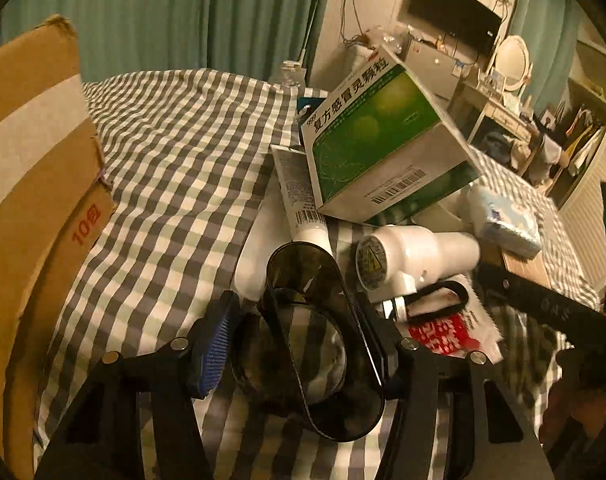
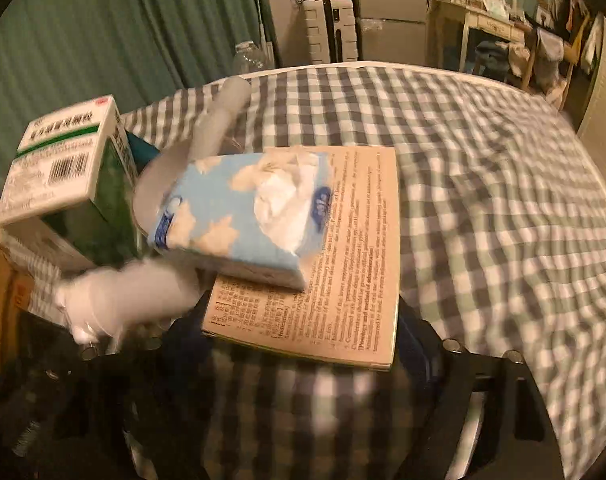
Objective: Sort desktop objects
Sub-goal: 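Grasp the dark glasses case with the left gripper while the right grasps the leaflet, then carry the glasses case and leaflet into the box and release both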
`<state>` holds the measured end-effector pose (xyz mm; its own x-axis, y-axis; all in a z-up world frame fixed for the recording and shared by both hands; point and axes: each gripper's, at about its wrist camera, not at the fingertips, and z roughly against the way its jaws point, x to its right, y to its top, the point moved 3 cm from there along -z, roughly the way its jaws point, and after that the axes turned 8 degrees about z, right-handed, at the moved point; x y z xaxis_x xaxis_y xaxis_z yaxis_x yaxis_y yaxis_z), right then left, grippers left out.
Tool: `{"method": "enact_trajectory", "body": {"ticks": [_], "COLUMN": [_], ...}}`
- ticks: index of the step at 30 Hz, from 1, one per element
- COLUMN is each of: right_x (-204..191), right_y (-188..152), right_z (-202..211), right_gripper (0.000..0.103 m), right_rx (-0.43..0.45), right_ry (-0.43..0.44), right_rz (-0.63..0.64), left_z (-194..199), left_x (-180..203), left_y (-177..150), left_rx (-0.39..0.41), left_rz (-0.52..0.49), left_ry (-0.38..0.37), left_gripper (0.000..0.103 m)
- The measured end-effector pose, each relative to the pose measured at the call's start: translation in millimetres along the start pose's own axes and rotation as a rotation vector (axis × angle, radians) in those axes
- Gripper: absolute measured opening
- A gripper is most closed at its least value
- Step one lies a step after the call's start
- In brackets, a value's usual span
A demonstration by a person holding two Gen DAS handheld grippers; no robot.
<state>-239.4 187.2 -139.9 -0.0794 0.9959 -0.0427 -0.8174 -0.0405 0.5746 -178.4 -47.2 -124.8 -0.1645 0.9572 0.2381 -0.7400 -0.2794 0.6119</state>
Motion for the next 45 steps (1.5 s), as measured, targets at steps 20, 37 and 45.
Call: {"method": "enact_trajectory", "body": {"ticks": [20, 37, 45], "right_x": [18, -12, 9], "right_y": [-150, -164, -139], "right_z": [154, 198, 138], "right_gripper": [0.08, 0.084, 0.09], "right_rx": [-0.07, -0.031, -0.151], "right_ry": [0.066, 0.034, 0.057], "right_rz": [-0.146, -0.019, 0.252], "left_z": [103, 88, 73], "left_x": [31, 7, 22], "left_y": [-51, -66, -64], "left_rx": [-0.063, -0.199, -0.2], "left_rz": [0.036, 0.162, 0.102], "left_ry": [-0.036, -0.008, -0.006], "left_gripper": [0.058, 0.059, 0.059]}}
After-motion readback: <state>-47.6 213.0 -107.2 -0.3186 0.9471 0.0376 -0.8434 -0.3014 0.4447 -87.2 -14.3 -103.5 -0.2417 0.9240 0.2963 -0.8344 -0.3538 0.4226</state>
